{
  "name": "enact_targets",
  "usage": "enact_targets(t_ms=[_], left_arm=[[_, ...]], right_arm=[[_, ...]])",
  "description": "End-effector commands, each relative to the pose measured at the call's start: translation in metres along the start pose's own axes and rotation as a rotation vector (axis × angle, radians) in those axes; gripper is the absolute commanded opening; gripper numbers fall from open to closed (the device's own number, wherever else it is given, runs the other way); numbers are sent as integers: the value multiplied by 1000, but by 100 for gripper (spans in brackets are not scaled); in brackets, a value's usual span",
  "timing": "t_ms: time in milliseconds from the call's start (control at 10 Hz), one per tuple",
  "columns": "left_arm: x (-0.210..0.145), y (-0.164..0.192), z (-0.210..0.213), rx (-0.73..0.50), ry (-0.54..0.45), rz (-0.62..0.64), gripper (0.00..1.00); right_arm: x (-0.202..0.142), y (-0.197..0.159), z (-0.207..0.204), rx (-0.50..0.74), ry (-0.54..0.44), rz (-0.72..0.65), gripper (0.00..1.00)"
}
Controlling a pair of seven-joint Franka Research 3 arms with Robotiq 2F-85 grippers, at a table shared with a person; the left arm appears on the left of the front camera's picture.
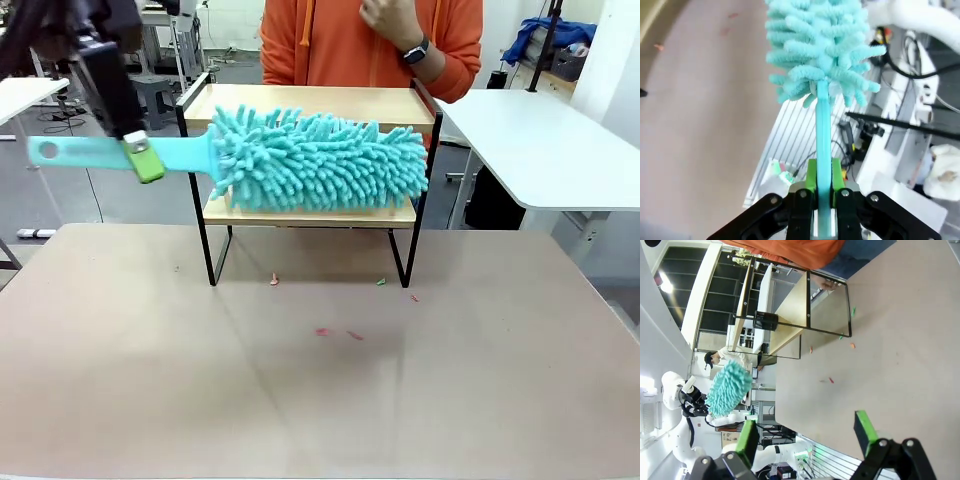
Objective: Clean the shelf.
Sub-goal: Clean the remaining tier of the Shelf with the Duster once objects are removed.
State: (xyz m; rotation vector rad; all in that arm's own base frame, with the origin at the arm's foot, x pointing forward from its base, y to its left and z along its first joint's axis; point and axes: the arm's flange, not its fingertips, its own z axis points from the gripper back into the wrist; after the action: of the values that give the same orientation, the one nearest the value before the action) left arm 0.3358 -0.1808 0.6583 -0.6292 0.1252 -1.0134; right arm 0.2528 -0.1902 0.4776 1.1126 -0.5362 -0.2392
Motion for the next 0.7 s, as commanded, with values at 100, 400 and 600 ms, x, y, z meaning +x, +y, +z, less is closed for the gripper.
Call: enact_targets(t_ms=[100,400,600], left_arm=[[-5,7,15,27,-33,6,12],[-49,6,49,6,-217,33,12],[-137,3,95,97,-539,174,12]], right_arm=[[2,1,0,18,-13,24,100],[2,1,0,18,-13,24,100],[2,1,0,18,-13,24,100]])
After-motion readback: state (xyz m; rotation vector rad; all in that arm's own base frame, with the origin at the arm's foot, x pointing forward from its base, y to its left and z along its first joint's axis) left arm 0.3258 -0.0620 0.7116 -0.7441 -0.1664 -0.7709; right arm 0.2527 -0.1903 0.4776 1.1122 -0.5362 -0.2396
